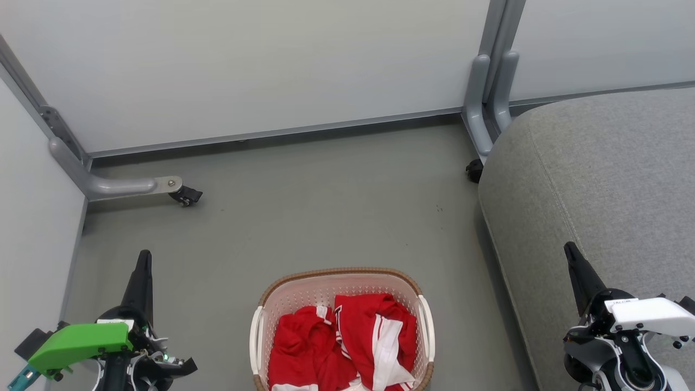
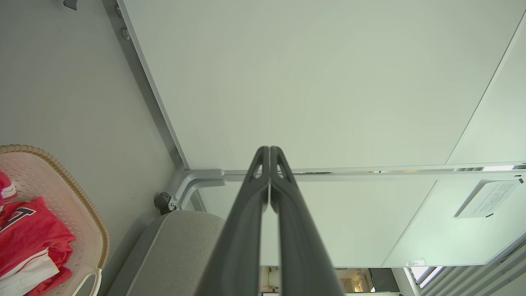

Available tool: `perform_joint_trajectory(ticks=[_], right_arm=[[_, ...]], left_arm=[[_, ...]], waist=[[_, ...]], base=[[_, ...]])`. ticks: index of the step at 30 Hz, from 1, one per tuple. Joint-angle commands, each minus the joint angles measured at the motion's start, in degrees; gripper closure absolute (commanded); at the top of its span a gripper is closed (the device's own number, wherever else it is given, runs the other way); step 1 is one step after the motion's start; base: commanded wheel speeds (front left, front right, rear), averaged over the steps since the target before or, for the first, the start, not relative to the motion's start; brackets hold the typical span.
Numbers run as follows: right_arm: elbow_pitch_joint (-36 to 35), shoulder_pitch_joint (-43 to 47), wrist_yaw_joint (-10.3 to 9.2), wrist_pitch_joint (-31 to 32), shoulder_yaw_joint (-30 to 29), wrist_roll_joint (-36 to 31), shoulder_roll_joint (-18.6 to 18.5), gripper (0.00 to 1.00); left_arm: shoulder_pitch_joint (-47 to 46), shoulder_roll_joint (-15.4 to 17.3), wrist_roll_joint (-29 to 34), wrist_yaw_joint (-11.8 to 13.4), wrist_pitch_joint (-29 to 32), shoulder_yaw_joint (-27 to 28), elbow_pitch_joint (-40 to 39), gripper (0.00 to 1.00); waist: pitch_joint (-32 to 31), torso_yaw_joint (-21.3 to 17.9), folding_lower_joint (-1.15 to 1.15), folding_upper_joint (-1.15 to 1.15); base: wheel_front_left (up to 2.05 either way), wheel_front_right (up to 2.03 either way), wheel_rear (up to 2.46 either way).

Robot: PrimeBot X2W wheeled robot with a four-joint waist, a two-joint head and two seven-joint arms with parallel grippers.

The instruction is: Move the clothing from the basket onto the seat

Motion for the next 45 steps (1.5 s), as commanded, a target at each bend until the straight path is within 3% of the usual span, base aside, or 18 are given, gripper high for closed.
perform_joint_trajectory(ticks=[1, 45], right_arm=[[0.1, -0.5, -0.02, 0.1, -0.1, 0.2, -0.3, 1.00], [0.1, -0.5, -0.02, 0.1, -0.1, 0.2, -0.3, 1.00]], left_arm=[[-0.6, 0.0, -0.2, -0.4, 0.2, 0.1, -0.1, 1.00], [-0.6, 0.0, -0.2, -0.4, 0.2, 0.1, -0.1, 1.00]], waist=[[0.0, 0.0, 0.00, 0.00], [0.0, 0.0, 0.00, 0.00]], base=[[0.00, 0.00, 0.00], [0.00, 0.00, 0.00]])
